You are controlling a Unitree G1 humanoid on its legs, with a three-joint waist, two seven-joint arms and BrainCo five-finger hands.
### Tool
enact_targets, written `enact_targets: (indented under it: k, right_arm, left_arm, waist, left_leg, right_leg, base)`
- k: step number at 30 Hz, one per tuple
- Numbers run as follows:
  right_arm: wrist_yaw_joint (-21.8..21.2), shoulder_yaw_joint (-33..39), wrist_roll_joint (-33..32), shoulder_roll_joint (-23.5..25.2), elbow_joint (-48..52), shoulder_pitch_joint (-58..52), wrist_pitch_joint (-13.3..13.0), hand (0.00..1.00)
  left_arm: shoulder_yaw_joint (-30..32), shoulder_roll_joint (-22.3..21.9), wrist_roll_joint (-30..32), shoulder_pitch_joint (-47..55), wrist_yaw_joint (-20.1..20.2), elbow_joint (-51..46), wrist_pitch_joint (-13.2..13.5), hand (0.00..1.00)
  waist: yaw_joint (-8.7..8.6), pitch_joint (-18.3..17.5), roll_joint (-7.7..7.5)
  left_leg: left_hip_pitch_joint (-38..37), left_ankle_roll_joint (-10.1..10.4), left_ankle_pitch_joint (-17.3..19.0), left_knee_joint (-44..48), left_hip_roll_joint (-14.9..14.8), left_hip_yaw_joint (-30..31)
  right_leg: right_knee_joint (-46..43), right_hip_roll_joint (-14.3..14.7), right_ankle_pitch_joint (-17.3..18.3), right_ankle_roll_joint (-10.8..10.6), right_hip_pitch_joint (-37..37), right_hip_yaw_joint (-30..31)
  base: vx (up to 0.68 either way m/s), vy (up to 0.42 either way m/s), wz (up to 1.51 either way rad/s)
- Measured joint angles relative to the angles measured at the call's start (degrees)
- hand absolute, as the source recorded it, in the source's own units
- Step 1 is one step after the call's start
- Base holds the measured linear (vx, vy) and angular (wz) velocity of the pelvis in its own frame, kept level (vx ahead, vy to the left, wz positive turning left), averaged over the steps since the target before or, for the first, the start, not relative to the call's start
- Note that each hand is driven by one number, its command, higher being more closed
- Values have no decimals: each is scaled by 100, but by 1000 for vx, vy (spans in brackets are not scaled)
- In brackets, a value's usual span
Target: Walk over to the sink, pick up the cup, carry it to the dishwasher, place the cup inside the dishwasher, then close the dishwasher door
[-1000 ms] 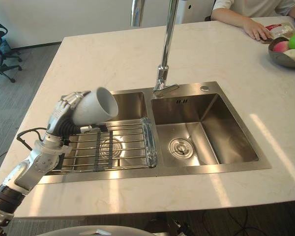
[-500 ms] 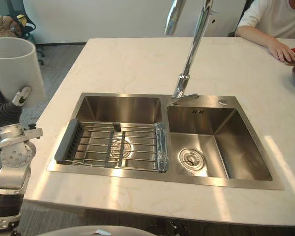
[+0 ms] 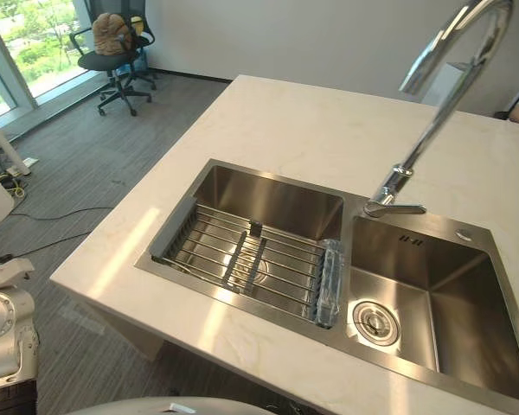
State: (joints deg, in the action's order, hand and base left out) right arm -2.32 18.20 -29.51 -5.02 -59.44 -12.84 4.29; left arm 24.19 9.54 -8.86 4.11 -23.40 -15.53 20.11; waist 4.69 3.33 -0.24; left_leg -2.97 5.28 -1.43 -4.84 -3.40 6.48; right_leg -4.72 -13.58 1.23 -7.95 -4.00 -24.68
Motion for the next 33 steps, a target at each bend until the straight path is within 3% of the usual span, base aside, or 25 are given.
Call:
enact_targets:
  k: [5, 8, 10, 12, 14, 15, 16, 18, 19, 21, 22, 26, 27, 28, 29, 30, 31, 32, 33]
  right_arm:
    - [-12, -14, 278, 55, -1, -16, 93, 0]
    - [-21, -142, 288, 43, -3, -73, 36, 0]
    - [18, -225, 126, 76, -3, -273, -23, 0]
    - [48, -287, 11, 134, 5, -352, -67, 0]
    - [72, -502, 3, 142, 5, -370, -138, 0]
    - [97, -622, -38, 99, 12, -356, -159, 0]
    - [101, -635, -53, 83, 28, -338, -179, 0]
    - [98, -702, -114, 29, 85, -392, -284, 0]
    - [95, -792, -227, -23, 109, -415, -292, 0]
    - [87, -906, -279, -45, 237, -463, -313, 0]
    - [49, -917, -275, -48, 239, -453, -327, 0]
    - [0, -1120, -262, -135, 239, -396, -337, 0]
    - [-20, -1114, -266, -153, 235, -397, -357, 0]
    - [-25, -1059, -284, -155, 236, -479, -391, 0]
    - [-28, -1009, -295, -150, 235, -554, -417, 0]
    - [-27, -945, -312, -140, 231, -674, -420, 0]
    - [-34, -843, -322, -87, 218, -738, -443, 0]
    - [-27, -851, -270, -116, 191, -719, -433, 0]
    - [-2, -854, -246, -163, 159, -664, -427, 0]
  left_arm:
    - [55, -1, -338, 32, 144, 36, 0, 100]
    - [16, -78, -340, 224, 258, 53, -32, 100]
    - [-104, -131, -358, 369, 276, 60, -18, 100]
    - [-185, -139, -367, 400, 276, 65, 38, 100]
    - [-187, -152, -411, 398, 249, 65, 112, 100]
    - [-205, -214, -447, 401, 229, 66, 127, 100]
    - [-242, -254, -447, 399, 222, 65, 131, 100]
    - [-406, -438, -448, 483, 197, 33, 166, 100]
    - [-459, -550, -441, 589, 195, 27, 233, 100]
    - [-466, -612, -429, 655, 187, 12, 292, 100]
    - [-466, -610, -428, 664, 174, -13, 305, 100]
    - [-471, -632, -426, 847, 137, -221, 366, 100]
    - [-485, -665, -416, 902, 145, -261, 357, 100]
    - [-543, -724, -352, 925, 231, -298, 293, 100]
    - [-618, -764, -318, 920, 297, -307, 269, 100]
    - [-782, -859, -291, 922, 441, -319, 234, 100]
    - [-933, -941, -179, 946, 580, -332, 176, 100]
    - [-980, -970, -143, 961, 647, -365, 138, 100]
    - [-1088, -964, -105, 970, 749, -374, 110, 100]
  waist:
    - [101, -102, -171]
    - [95, -100, -176]
    - [82, -74, -125]
    - [20, -81, -217]
    - [2, -94, -325]
    - [-17, -68, -292]
    - [-40, -55, -272]
    - [-36, -14, -149]
    - [-76, -3, -107]
    - [-151, 1, -61]
    - [-167, -8, 17]
    - [-191, 106, 69]
    - [-249, 140, 119]
    - [-364, 152, 134]
    - [-404, 170, 154]
    - [-473, 216, 234]
    - [-486, 269, 262]
    - [-498, 269, 266]
    - [-443, 258, 231]
  left_leg:
    - [198, -32, -103, 15, 74, 381]
    - [247, -36, -154, 35, 130, 801]
    - [299, -26, -206, 35, 194, 1189]
    - [344, -37, -247, 36, 288, 1455]
    - [399, 30, -321, 37, 385, 1585]
    - [421, 41, -395, 40, 382, 1606]
    - [426, 30, -429, 52, 365, 1568]
    - [472, -34, -439, 261, 307, 1225]
    - [578, -245, -394, 415, 227, 942]
    - [675, -467, -406, 472, 96, 558]
    - [691, -505, -406, 463, 19, 343]
    - [803, -771, -539, 425, -190, -414]
    - [933, -972, -551, 513, -286, -816]
    - [1001, -1257, -359, 613, -396, -1422]
    - [1032, -1404, -229, 673, -433, -1721]
    - [1126, -1359, 107, 824, -545, -2306]
    - [1262, -865, 436, 1004, -726, -2976]
    - [1347, -874, 380, 1171, -811, -3249]
    - [1487, -1052, 183, 1735, -856, -3614]
  right_leg:
    - [-6, 5, 72, 129, -55, -84]
    - [-272, 21, 196, 313, -98, 485]
    - [-785, 16, 496, 533, -5, 1004]
    - [-1070, 15, 897, 582, 11, 1404]
    - [-1098, 11, 1378, 531, 1, 1624]
    - [-1123, 14, 1497, 187, 7, 1635]
    - [-1200, 23, 1520, 88, 0, 1601]
    - [-1379, 86, 1605, -45, -74, 1584]
    - [-1388, 174, 1639, -38, -155, 1581]
    - [-1394, 227, 1649, -38, -201, 1468]
    - [-1408, 265, 1642, -24, -200, 1451]
    - [-1510, 338, 1616, 55, -224, 1385]
    - [-1496, 362, 1608, 66, -347, 1229]
    - [-1348, 382, 1578, 92, -509, 977]
    - [-1265, 390, 1561, 105, -624, 847]
    - [-1106, 397, 1506, 129, -841, 517]
    - [-1001, 275, 1468, 176, -931, 150]
    - [-1033, 136, 1446, 178, -918, -47]
    - [-1071, -146, 1331, 83, -886, -314]
  base:
    - [57, -13, 45]
    - [47, 0, 76]
    - [3, -18, 86]
    - [-32, -96, 78]
    - [-54, -153, 54]
    - [-69, -127, 36]
    - [-157, -144, 50]
    - [-175, -86, 48]
    - [-153, -59, 43]
    - [-157, -53, 54]
    - [-91, -22, 50]
    - [-113, -15, 48]
    - [-84, -30, 116]
    - [-85, -40, 143]
    - [-89, -36, 188]
    - [-124, 50, 192]
    - [-125, 136, 176]
    - [-92, 256, 131]
    - [-32, 234, 77]
